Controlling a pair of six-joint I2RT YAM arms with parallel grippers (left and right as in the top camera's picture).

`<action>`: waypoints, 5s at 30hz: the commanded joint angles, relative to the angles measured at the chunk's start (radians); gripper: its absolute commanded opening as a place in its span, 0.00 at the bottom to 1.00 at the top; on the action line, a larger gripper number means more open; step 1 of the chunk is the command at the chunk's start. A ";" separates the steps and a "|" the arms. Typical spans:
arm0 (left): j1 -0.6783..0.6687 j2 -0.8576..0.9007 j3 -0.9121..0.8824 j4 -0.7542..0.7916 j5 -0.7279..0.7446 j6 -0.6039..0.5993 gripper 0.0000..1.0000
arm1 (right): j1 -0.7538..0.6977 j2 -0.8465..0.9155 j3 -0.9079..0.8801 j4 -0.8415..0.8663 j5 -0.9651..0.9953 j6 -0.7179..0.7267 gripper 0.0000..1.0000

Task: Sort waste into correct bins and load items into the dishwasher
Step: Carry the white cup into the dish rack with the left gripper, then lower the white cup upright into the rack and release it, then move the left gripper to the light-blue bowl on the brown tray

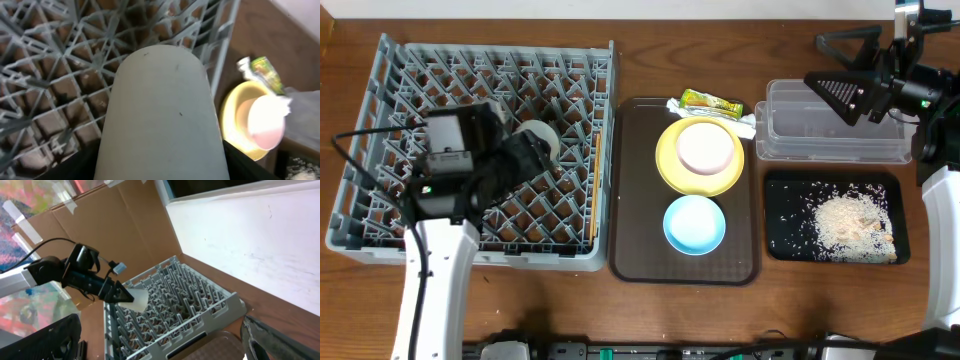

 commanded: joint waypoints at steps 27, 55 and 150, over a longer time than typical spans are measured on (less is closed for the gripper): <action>-0.017 0.421 0.369 -0.577 -0.110 0.114 0.43 | -0.007 0.004 0.000 0.000 0.012 0.003 0.99; -0.016 0.420 0.314 -0.535 -0.110 0.114 0.81 | -0.007 0.003 0.000 0.000 0.012 0.003 0.99; -0.979 0.513 0.156 0.107 -0.098 0.043 0.42 | -0.007 0.004 0.000 0.000 0.012 0.003 0.99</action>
